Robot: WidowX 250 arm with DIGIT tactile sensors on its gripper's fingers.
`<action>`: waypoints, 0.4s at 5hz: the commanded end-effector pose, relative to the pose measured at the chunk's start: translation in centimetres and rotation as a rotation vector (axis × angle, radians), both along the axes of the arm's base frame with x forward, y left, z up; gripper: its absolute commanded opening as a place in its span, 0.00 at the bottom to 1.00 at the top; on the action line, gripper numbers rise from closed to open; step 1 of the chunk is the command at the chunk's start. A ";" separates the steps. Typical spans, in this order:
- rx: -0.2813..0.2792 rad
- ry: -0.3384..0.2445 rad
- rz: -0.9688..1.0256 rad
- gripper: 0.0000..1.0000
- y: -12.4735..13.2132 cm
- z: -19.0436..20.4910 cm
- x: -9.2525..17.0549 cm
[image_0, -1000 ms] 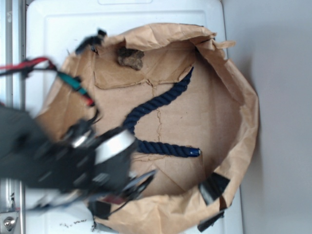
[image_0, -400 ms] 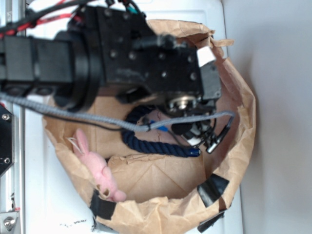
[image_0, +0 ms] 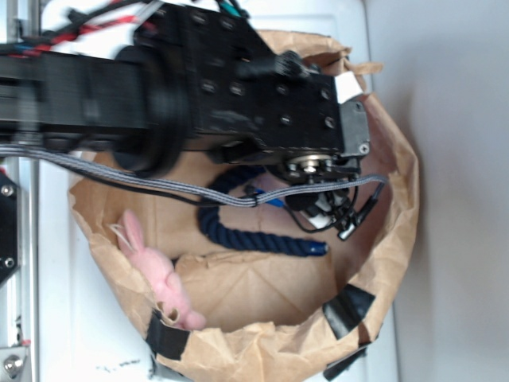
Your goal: Grab the blue rope.
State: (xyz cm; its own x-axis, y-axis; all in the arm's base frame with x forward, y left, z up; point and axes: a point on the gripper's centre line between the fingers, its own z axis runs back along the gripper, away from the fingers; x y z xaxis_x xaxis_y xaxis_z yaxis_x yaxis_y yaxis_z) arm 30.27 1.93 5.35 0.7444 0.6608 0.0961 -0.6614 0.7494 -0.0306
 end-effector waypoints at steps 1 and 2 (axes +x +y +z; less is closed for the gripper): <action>0.028 0.007 0.038 1.00 0.0 -1.2 -2.6; 0.022 0.022 -0.001 1.00 -1.6 -1.8 -3.1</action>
